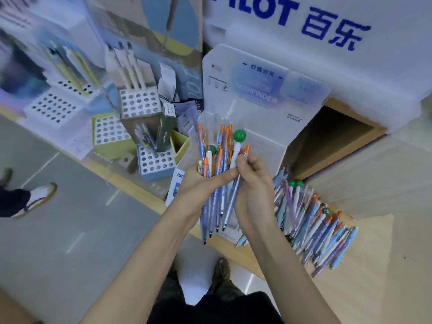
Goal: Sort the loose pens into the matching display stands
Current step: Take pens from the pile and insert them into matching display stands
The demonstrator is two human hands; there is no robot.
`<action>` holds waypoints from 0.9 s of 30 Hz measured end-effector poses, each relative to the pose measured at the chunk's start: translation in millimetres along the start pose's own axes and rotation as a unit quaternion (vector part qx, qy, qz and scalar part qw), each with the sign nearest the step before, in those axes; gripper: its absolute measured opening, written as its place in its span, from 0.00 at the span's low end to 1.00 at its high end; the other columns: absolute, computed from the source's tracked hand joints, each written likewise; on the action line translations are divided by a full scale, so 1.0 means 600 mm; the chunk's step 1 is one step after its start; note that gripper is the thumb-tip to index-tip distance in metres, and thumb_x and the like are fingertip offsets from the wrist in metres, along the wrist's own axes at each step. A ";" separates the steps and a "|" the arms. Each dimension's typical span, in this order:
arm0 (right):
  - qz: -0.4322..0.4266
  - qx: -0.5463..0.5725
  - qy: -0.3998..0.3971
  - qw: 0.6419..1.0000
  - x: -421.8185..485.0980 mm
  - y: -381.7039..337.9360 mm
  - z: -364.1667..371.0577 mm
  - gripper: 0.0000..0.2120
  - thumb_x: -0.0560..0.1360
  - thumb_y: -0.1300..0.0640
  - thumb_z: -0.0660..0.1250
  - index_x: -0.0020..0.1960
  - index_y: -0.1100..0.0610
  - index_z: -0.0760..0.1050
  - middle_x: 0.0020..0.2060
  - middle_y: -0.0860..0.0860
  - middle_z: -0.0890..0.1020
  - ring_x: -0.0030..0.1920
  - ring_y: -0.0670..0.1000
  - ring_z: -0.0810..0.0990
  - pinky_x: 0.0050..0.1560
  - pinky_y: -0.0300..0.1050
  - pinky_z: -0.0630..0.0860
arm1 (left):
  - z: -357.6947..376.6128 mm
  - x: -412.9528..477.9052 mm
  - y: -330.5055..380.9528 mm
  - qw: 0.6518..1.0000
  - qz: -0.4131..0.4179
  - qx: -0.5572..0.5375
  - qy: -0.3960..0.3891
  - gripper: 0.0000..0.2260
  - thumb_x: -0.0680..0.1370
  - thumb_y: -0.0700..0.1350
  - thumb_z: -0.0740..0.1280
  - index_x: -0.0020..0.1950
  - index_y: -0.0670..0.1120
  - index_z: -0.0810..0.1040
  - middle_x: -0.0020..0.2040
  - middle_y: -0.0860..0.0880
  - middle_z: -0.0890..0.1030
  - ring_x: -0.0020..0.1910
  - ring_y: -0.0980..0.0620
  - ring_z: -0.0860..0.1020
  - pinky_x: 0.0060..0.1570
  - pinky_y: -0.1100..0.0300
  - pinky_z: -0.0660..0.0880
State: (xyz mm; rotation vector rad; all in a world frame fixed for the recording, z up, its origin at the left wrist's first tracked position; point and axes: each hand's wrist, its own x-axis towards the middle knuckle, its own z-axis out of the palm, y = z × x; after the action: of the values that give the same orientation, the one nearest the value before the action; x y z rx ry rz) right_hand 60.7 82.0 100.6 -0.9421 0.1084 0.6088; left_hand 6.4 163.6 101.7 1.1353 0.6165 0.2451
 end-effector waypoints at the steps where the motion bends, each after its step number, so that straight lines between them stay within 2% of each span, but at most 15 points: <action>1: 0.007 0.008 -0.002 1.000 0.001 0.012 0.014 0.01 0.75 0.66 0.63 0.47 0.62 0.72 0.41 0.53 0.79 0.43 0.48 0.79 0.49 0.39 0.78 | -0.017 -0.002 0.006 1.000 0.002 -0.001 0.007 0.11 0.69 0.36 0.72 0.50 0.47 0.81 0.44 0.52 0.85 0.46 0.55 0.83 0.45 0.66 0.77; 4: 0.051 0.047 -0.024 0.997 0.003 0.047 0.059 0.09 0.70 0.63 0.66 0.49 0.64 0.73 0.44 0.57 0.80 0.45 0.52 0.81 0.48 0.45 0.81 | -0.075 -0.005 0.027 1.000 -0.002 0.011 0.023 0.14 0.68 0.39 0.73 0.54 0.44 0.81 0.47 0.48 0.85 0.49 0.51 0.83 0.50 0.62 0.78; 7: 0.064 0.053 -0.045 0.996 0.000 0.088 0.120 0.17 0.74 0.62 0.64 0.59 0.71 0.72 0.49 0.62 0.81 0.48 0.56 0.82 0.53 0.50 0.80 | -0.145 -0.003 0.050 0.999 0.001 0.026 0.038 0.10 0.71 0.37 0.72 0.50 0.47 0.82 0.45 0.50 0.86 0.47 0.53 0.83 0.50 0.62 0.78; 9: 0.041 0.027 -0.046 0.998 -0.002 0.119 0.161 0.12 0.78 0.61 0.61 0.56 0.68 0.74 0.45 0.57 0.83 0.44 0.52 0.83 0.48 0.45 0.81 | -0.193 0.000 0.066 0.998 0.007 0.037 0.044 0.09 0.71 0.36 0.72 0.48 0.48 0.82 0.44 0.51 0.86 0.47 0.53 0.83 0.51 0.60 0.78; 11: 0.018 -0.042 -0.040 0.998 -0.003 0.149 0.200 0.10 0.79 0.58 0.60 0.46 0.63 0.77 0.36 0.50 0.84 0.38 0.46 0.82 0.40 0.38 0.78 | -0.240 0.002 0.083 0.997 0.013 0.053 0.051 0.09 0.72 0.36 0.72 0.47 0.50 0.83 0.44 0.51 0.86 0.47 0.53 0.83 0.53 0.58 0.78; 12: -0.001 -0.091 -0.033 0.995 -0.003 0.163 0.218 0.12 0.79 0.55 0.61 0.42 0.60 0.77 0.34 0.48 0.83 0.37 0.45 0.81 0.40 0.37 0.77 | -0.262 0.002 0.090 0.996 0.014 0.060 0.057 0.09 0.72 0.37 0.72 0.46 0.51 0.83 0.44 0.52 0.86 0.47 0.53 0.83 0.53 0.58 0.77; 14: -0.045 -0.195 -0.015 0.980 -0.004 0.184 0.250 0.14 0.75 0.49 0.64 0.38 0.57 0.78 0.36 0.50 0.81 0.39 0.45 0.79 0.42 0.38 0.74 | -0.306 0.003 0.103 0.995 0.020 0.068 0.069 0.09 0.71 0.37 0.73 0.43 0.52 0.84 0.44 0.52 0.86 0.47 0.53 0.83 0.53 0.56 0.77; 16: -0.069 -0.230 -0.002 0.971 -0.003 0.199 0.275 0.15 0.76 0.50 0.65 0.37 0.59 0.78 0.39 0.53 0.80 0.38 0.42 0.78 0.38 0.32 0.73 | -0.344 0.005 0.114 0.995 0.018 0.062 0.070 0.09 0.71 0.38 0.73 0.45 0.52 0.85 0.45 0.51 0.86 0.48 0.52 0.83 0.54 0.54 0.77; 19: -0.083 -0.249 -0.011 0.965 0.004 0.210 0.308 0.15 0.79 0.55 0.63 0.37 0.61 0.76 0.29 0.48 0.79 0.30 0.41 0.76 0.31 0.30 0.71 | -0.392 0.011 0.127 0.995 0.020 0.045 0.083 0.13 0.69 0.38 0.73 0.53 0.46 0.81 0.45 0.51 0.85 0.46 0.53 0.83 0.48 0.61 0.78; 21: -0.103 -0.287 -0.024 0.952 0.014 0.218 0.327 0.16 0.79 0.55 0.62 0.38 0.64 0.75 0.26 0.53 0.77 0.26 0.42 0.73 0.29 0.32 0.69 | -0.419 0.017 0.136 0.995 0.018 0.031 0.089 0.12 0.69 0.37 0.73 0.52 0.46 0.81 0.43 0.53 0.85 0.44 0.53 0.83 0.43 0.64 0.78; 24: -0.112 -0.337 -0.043 0.934 0.038 0.236 0.355 0.17 0.80 0.53 0.61 0.39 0.65 0.74 0.29 0.62 0.77 0.23 0.43 0.70 0.27 0.35 0.67 | -0.458 0.031 0.150 0.995 0.010 0.028 0.098 0.10 0.71 0.36 0.72 0.48 0.48 0.81 0.42 0.52 0.86 0.44 0.54 0.84 0.42 0.65 0.78; 27: -0.079 -0.344 -0.071 0.933 0.066 0.254 0.387 0.14 0.81 0.53 0.58 0.40 0.60 0.72 0.30 0.57 0.77 0.23 0.43 0.70 0.24 0.36 0.66 | -0.499 0.048 0.166 0.993 0.000 0.031 0.117 0.10 0.70 0.37 0.73 0.48 0.47 0.81 0.42 0.51 0.86 0.43 0.54 0.84 0.43 0.63 0.78</action>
State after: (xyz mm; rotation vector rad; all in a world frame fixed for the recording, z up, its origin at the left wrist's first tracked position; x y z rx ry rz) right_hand -27.7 348.1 115.1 -1.5624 -0.3313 0.5691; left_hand -130.0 449.5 98.2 1.1744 0.8366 0.3656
